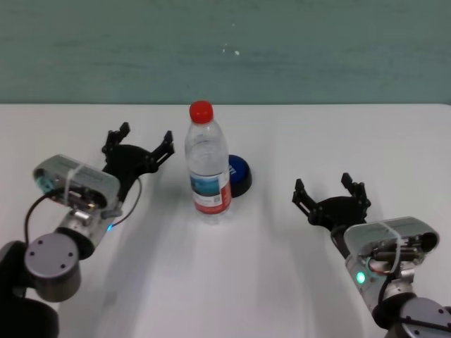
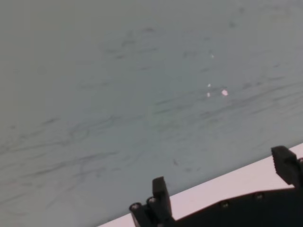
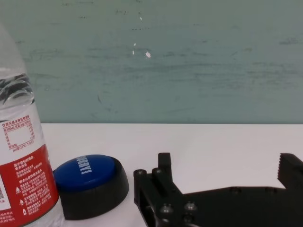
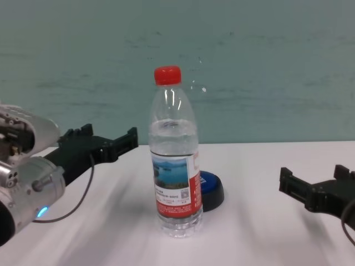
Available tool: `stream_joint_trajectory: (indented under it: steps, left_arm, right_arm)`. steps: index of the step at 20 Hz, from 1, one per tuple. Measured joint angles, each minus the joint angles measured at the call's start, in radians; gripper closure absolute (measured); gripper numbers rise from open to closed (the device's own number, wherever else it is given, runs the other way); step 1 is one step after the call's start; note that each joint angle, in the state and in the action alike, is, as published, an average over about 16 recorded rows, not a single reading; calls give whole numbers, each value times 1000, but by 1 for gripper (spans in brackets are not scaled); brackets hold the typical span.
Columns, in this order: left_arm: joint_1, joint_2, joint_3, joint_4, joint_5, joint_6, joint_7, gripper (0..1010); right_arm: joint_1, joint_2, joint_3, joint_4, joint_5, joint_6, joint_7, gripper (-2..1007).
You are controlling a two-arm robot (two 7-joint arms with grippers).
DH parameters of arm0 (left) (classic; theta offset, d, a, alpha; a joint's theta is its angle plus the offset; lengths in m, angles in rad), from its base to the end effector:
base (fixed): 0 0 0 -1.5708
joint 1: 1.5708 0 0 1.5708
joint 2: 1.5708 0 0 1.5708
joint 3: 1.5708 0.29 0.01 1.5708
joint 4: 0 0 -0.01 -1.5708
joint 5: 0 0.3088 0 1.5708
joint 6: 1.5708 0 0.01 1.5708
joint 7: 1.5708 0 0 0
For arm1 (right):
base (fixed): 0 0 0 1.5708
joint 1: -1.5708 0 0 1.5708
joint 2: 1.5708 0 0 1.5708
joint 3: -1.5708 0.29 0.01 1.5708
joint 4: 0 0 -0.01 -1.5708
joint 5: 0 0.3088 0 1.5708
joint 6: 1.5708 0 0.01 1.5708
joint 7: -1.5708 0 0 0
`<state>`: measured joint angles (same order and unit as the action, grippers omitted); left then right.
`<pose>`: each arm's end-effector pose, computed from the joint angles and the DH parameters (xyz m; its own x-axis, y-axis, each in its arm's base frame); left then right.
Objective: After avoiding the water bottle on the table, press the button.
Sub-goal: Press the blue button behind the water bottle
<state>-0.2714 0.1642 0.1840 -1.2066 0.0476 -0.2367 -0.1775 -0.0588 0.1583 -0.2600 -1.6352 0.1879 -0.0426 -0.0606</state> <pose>0.3998 0.0120 -0.3187 0.3083 0.9136 0.2653 -0.9399 0.3356 -0.0636 0.3002 0.0394 -0.3070 0.2027 -0.9779 -0.0508 0.9792 0.2027 0.0059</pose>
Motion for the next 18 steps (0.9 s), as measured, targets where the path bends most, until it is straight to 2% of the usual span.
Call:
stream_joint_trajectory:
  steps: [4, 8, 18]
  left_arm:
    - [10, 10, -15, -12, -12, 6, -6, 0]
    - [38, 25, -33, -46, -33, 14, -18, 0]
    - [157, 75, -75, -195, -110, 35, -67, 0]
  right_arm:
    - [0, 0, 0, 0, 0, 0, 0, 1]
    - [0, 0, 0, 0, 0, 0, 0, 1]
    - [0, 0, 0, 0, 0, 0, 0, 1]
